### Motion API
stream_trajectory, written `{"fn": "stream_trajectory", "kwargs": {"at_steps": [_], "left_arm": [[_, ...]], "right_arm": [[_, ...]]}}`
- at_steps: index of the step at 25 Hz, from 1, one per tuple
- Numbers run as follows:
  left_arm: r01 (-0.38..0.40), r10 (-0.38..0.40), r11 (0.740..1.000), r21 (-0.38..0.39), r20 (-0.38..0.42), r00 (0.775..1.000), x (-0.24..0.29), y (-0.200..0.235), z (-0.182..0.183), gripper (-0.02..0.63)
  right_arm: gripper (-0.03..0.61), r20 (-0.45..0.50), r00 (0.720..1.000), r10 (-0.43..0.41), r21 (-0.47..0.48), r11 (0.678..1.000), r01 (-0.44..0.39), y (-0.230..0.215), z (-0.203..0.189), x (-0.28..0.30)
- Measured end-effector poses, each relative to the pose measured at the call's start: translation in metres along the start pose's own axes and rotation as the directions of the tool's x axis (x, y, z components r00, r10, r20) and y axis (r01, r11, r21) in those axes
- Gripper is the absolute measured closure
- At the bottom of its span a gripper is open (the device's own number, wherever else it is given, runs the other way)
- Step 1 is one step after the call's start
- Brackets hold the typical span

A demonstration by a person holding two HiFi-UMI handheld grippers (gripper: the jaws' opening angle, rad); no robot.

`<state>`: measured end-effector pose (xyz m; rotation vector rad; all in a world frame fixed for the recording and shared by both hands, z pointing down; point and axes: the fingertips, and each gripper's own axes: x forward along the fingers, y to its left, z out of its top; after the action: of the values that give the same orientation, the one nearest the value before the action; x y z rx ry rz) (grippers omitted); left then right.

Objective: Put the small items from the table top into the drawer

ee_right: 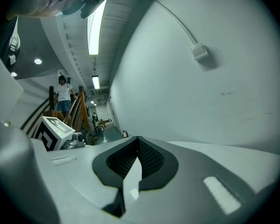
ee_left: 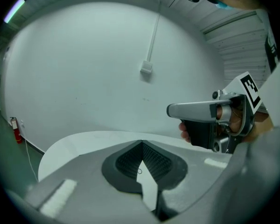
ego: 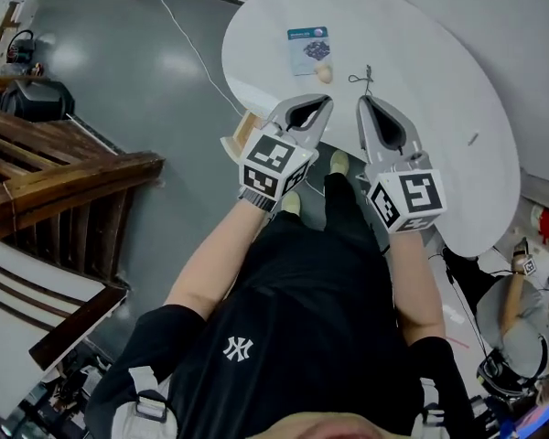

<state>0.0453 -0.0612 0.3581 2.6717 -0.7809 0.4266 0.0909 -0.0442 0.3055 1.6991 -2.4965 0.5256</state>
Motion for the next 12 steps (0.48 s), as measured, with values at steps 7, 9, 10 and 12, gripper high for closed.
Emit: {"fn": "stream_trajectory", "kwargs": {"at_steps": [7,9,10,12], "left_arm": [[-0.062,0.062,0.998,0.013,-0.05,0.997,0.047,0.023,-0.019,0.607],[-0.076,0.078,0.997,0.031,-0.067,0.995,0.056,0.031,-0.028,0.59],[-0.083,0.086,0.996,0.044,-0.076,0.993,0.06,0.036,-0.032,0.579],[-0.094,0.1,0.993,0.068,-0.097,0.99,0.066,0.045,-0.04,0.562]], "right_arm": [[0.555,-0.057,0.995,0.084,0.018,0.996,-0.083,-0.04,-0.02,0.038],[0.555,-0.069,0.992,0.103,0.022,0.995,-0.102,-0.046,-0.027,0.046],[0.555,-0.075,0.991,0.113,0.024,0.994,-0.111,-0.048,-0.03,0.05],[0.555,-0.093,0.988,0.124,0.035,0.992,-0.121,-0.052,-0.036,0.059]]}}
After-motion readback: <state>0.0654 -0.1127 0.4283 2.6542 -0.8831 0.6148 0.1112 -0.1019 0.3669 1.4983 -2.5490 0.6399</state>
